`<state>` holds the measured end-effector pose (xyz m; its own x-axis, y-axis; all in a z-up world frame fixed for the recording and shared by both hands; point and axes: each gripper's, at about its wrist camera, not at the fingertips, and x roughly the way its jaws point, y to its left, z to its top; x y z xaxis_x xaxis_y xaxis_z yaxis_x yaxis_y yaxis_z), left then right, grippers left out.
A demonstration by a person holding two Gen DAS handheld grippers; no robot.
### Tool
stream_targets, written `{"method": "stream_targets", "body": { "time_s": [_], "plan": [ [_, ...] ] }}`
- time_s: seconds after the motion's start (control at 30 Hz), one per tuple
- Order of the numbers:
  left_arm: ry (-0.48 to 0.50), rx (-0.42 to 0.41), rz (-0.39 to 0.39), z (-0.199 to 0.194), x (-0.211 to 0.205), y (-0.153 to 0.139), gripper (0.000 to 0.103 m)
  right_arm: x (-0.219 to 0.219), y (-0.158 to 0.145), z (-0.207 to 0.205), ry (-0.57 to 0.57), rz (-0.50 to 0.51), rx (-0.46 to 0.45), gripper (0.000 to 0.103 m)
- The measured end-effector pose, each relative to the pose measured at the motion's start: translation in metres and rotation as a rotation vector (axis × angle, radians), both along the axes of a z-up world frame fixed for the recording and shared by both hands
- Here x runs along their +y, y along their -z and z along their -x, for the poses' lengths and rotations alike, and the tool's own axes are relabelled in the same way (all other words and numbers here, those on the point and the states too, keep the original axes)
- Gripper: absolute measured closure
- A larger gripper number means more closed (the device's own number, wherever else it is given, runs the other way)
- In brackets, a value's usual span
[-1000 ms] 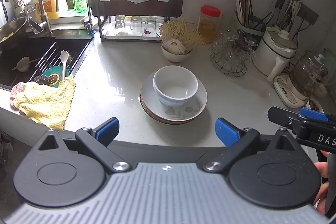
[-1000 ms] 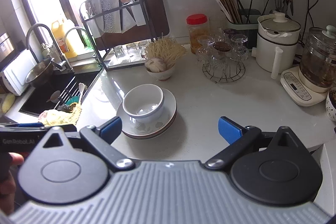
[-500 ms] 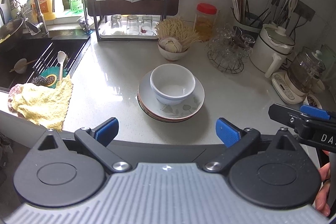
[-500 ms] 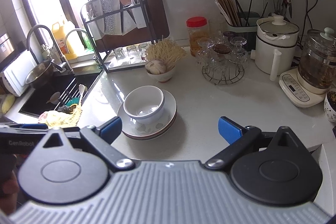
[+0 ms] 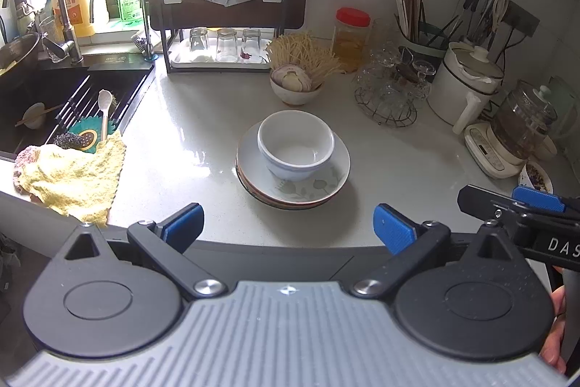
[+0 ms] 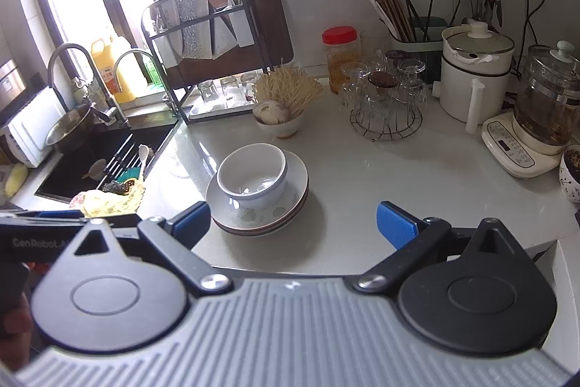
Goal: Organize plates and bowls
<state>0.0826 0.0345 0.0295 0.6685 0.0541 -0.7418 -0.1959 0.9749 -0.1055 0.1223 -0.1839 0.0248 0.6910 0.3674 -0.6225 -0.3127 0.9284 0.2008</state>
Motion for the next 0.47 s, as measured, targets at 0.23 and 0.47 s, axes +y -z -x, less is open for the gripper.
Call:
{"method": "stream_targets", "body": {
  "time_s": [0.23,0.47],
  "plan": [
    [0.015,-0.001,0.001,0.0049,-0.0027,-0.0005,0.002,-0.0013,-0.0015,0.006,0.005,0.002,-0.01,0.003],
    [0.026,-0.001,-0.001,0.0059,-0.0032,-0.0017,0.002,-0.0011,-0.0023,0.009,0.011,-0.002,-0.01,0.003]
  ]
}}
